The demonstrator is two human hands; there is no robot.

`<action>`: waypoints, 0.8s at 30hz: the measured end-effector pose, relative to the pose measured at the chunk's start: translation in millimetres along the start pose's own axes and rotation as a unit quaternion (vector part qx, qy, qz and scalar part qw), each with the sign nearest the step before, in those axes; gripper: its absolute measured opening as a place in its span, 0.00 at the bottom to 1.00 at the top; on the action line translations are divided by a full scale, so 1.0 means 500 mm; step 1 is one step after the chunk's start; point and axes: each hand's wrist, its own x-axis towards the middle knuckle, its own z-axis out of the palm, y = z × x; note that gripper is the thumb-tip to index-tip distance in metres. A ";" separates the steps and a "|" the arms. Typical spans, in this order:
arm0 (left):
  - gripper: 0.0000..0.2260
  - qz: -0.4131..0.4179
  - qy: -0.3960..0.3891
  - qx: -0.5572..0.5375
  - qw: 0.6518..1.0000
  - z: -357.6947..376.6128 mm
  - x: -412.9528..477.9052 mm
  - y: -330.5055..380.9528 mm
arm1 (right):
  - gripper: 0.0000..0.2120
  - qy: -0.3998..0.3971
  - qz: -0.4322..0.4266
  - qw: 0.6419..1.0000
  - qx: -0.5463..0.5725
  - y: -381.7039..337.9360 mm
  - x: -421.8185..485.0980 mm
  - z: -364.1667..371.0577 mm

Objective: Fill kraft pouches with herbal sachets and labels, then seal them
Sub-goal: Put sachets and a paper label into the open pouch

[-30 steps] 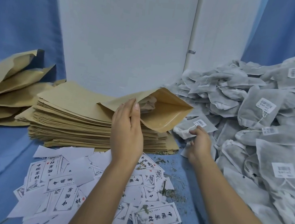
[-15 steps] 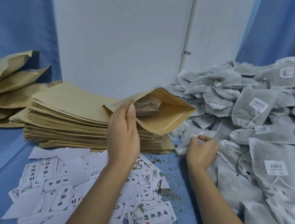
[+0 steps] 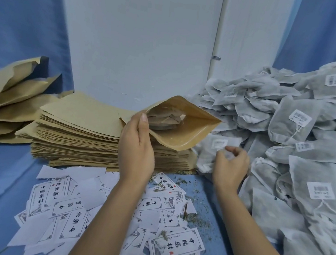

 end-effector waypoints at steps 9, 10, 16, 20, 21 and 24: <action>0.21 -0.011 -0.046 0.046 0.998 -0.014 0.010 -0.022 | 0.25 -0.658 0.121 0.729 0.142 -0.121 -0.009 -0.044; 0.21 -0.008 -0.050 0.047 0.998 -0.015 0.010 -0.023 | 0.23 -0.683 0.141 0.696 0.172 -0.130 -0.007 -0.053; 0.22 0.020 -0.074 0.062 0.995 -0.008 0.005 -0.029 | 0.13 -0.476 0.185 0.816 0.270 -0.184 0.005 -0.041; 0.21 0.029 -0.075 0.073 0.994 -0.003 0.001 -0.031 | 0.09 -0.337 0.107 0.924 0.144 -0.188 -0.020 -0.015; 0.21 0.029 -0.075 0.077 0.994 -0.002 0.000 -0.032 | 0.08 -0.321 0.073 0.941 0.077 -0.188 -0.024 -0.010; 0.21 0.024 -0.073 0.081 0.994 -0.003 -0.001 -0.033 | 0.08 -0.304 0.003 0.951 -0.053 -0.193 -0.025 -0.004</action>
